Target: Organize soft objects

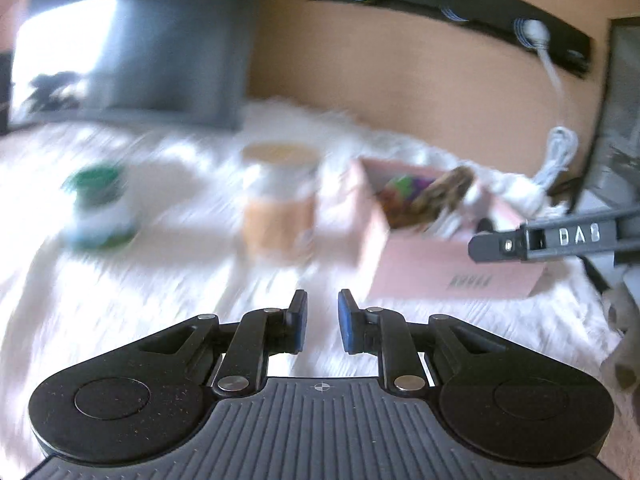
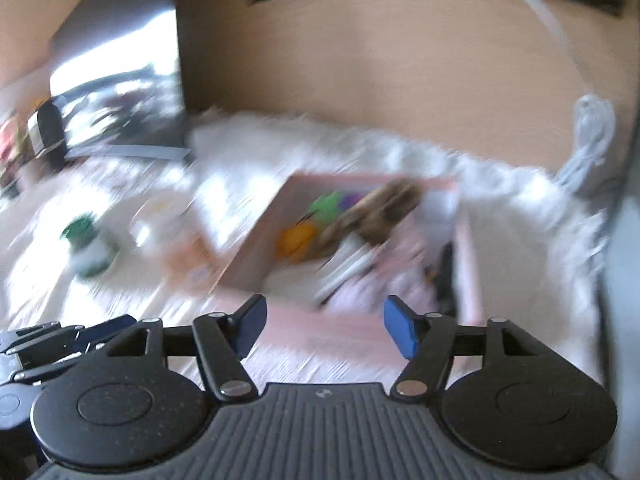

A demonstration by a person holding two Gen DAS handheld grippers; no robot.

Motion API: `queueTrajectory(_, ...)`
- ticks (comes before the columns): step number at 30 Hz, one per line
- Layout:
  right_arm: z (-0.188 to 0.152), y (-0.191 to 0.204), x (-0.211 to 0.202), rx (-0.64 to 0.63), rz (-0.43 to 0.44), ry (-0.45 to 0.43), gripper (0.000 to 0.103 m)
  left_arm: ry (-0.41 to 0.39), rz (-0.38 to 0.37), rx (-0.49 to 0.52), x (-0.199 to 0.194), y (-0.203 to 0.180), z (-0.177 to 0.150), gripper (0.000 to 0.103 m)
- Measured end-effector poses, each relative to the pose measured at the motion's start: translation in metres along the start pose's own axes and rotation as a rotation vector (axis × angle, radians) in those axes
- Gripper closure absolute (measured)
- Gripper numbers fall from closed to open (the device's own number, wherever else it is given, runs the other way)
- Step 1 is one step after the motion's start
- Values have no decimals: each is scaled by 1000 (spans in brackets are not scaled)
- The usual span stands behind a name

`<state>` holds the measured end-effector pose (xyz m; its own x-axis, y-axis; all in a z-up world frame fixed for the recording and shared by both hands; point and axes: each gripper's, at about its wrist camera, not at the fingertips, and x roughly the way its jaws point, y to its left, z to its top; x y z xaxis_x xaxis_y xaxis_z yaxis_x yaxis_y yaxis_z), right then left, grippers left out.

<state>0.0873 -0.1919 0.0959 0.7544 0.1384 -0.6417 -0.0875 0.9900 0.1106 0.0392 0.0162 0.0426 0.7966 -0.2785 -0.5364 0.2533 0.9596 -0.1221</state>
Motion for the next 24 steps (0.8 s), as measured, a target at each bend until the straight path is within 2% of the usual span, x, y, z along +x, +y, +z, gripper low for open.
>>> queueTrajectory(4,-28,20,15,-71,51,57,37,41,96,-27,-6,-1,-24,83)
queueTrajectory(9,-53,27,36,-123,45,111,37,84,170,-53,-5,-5,-44,83)
queueTrajectory(11,-56,25,40,-127,43,97,30,72,191,-46,-7,-9,-47,83)
queueTrajectory(13,-57,23,40,-128,45,92,29,66,207,-57,-6,-11,-49,83)
queueTrajectory(15,-61,25,41,-146,26,90,24,64,224,-75,-7,-11,-52,83)
queueTrajectory(18,-67,23,40,-160,-6,81,11,63,244,-99,-5,-14,-52,83)
queueTrajectory(19,-68,20,41,-137,-24,85,3,61,250,-95,-5,-15,-52,83)
queueTrajectory(24,-69,18,38,-134,-33,88,0,71,282,-70,-6,-23,-53,83)
